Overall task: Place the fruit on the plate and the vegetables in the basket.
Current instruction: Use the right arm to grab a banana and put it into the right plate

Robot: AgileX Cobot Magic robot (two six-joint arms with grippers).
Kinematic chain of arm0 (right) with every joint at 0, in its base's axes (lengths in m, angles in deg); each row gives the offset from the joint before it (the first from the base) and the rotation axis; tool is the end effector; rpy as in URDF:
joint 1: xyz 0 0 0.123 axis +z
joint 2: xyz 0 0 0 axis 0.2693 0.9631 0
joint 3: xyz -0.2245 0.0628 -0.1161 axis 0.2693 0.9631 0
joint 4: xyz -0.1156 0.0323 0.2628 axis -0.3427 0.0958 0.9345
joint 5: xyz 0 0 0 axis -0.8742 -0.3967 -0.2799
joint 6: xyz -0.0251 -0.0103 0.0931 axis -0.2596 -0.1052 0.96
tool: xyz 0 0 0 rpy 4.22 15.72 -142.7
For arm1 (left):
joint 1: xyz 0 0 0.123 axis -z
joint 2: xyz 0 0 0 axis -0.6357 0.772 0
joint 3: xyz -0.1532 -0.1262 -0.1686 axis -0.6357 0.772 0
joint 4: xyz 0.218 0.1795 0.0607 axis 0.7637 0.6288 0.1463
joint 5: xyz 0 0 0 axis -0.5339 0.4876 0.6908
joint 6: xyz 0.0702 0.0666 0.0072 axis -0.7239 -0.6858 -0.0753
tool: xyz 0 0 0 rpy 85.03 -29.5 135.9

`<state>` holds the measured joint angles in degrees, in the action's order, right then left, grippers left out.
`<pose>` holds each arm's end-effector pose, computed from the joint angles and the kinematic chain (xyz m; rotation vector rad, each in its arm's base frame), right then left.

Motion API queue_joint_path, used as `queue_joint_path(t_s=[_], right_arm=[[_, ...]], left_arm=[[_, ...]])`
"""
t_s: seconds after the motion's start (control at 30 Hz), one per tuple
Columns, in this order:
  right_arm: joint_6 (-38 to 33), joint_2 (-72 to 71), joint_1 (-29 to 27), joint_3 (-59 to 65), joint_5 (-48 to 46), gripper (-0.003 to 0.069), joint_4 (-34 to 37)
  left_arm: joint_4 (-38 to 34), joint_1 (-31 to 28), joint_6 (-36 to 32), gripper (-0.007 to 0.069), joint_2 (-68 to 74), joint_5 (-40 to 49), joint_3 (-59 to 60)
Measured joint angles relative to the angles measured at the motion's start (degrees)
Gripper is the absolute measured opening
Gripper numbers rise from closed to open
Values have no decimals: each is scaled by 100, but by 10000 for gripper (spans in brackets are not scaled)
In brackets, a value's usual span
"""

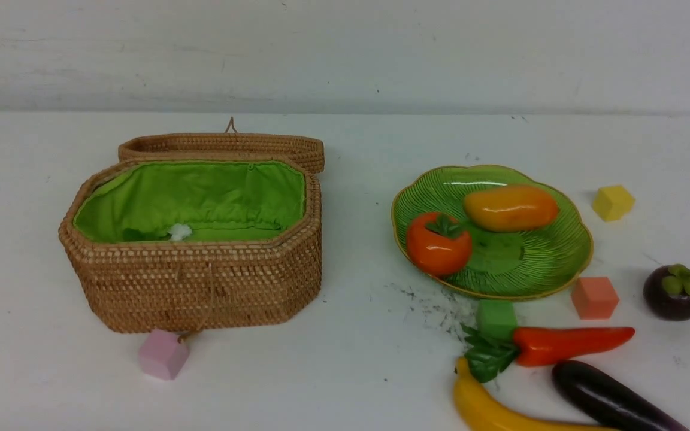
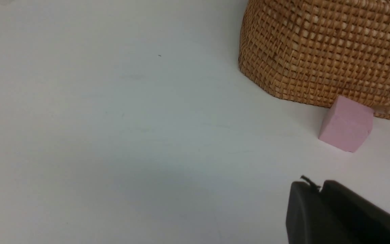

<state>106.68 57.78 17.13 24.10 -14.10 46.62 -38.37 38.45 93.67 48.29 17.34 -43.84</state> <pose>0.1176 -0.0009 0.4182 0.3373 1.5007 0.3286 0.1199 0.0060 0.1660 -0.2508 1.8861 -0.0972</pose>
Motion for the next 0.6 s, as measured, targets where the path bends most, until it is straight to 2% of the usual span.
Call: queue_joint_path(t_s=[0.17,0.27,0.43,0.5,0.53,0.6], right_arm=[[-336,1106,0,-151,-574,245,-388],[-427,1552,0,-151,-722,245,-388],[-468,2475,0,-122,-1317,245,164],[-746,3068,0,-92,-1648,245,749],[-794,3068,0,-92,-1665,245,806],[-1856,3553,90,-92,-1873,245,1521]], left_arm=[[0,0,0,55,0,0,0],[0,0,0,57,0,0,0],[0,0,0,61,0,0,0],[0,0,0,64,0,0,0],[0,0,0,65,0,0,0],[0,0,0,71,0,0,0]])
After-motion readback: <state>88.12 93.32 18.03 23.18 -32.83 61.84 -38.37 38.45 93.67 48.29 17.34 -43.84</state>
